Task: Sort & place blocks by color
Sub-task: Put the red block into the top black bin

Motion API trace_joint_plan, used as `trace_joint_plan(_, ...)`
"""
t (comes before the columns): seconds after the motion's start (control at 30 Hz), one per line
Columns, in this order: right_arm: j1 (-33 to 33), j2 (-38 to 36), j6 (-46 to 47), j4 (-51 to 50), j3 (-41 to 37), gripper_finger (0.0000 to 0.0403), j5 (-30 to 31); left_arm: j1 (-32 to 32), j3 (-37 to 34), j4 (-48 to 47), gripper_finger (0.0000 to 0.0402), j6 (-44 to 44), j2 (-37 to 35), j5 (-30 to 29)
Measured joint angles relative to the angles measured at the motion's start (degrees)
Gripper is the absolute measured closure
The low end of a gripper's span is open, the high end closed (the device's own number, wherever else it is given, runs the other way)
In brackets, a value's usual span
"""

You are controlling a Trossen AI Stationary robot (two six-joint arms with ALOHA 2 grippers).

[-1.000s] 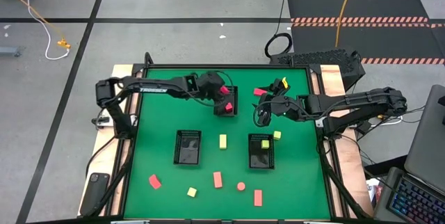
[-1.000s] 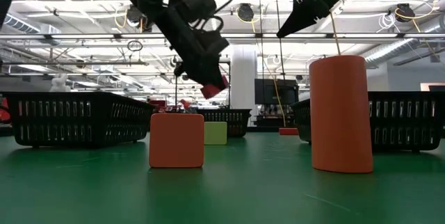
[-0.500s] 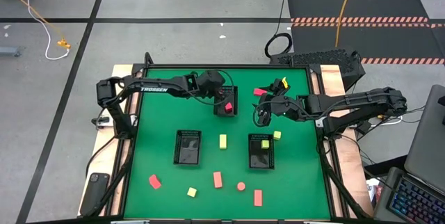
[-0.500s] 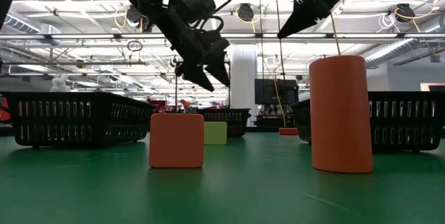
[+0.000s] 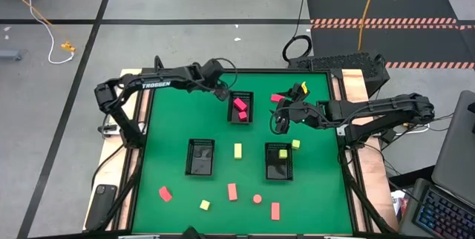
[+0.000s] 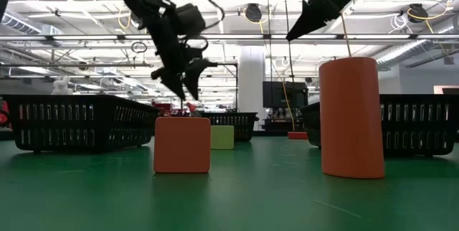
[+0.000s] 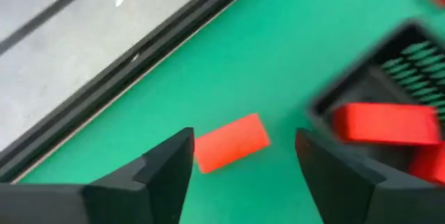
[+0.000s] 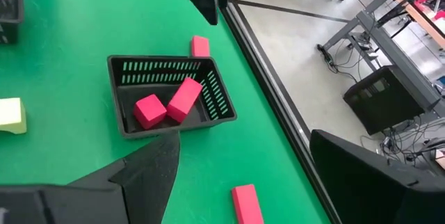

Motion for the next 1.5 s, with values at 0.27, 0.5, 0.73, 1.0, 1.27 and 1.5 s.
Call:
trace_joint_plan(0.27, -0.4, 0.0, -0.2, 1.8, 0.0, 0.009, -0.3, 4.2, 0.0, -1.1, 0.0178, 6.1, 0.7, 9.8)
trace_joint_plan(0.5, -2.3, 0.0, -0.9, 2.5, 0.0, 0.009, -0.4, 5.8, 0.0, -4.9, 0.0168, 10.7, 0.9, 15.4)
trace_joint_plan(0.73, -4.0, 0.0, -2.7, 6.5, 0.0, 0.009, -4.9, 6.1, 0.9, -5.6, 0.0167, 11.7, 1.1, 15.8)
trace_joint_plan(1.0, -5.9, 0.0, -4.4, 7.5, 0.0, 0.009, -6.3, 5.2, 8.3, -12.6, 0.0167, 14.8, 3.5, 13.3)
trace_joint_plan(1.27, -7.1, 0.0, -5.5, 7.5, 0.0, 0.009, -6.4, 5.6, 24.6, -31.5, 0.0167, 22.9, 17.1, 12.8)
trace_joint_plan(1.5, -7.1, 0.0, -6.5, 6.9, 0.0, 0.009, -6.4, 5.0, 29.4, -33.8, 0.0167, 28.4, 21.9, 12.7)
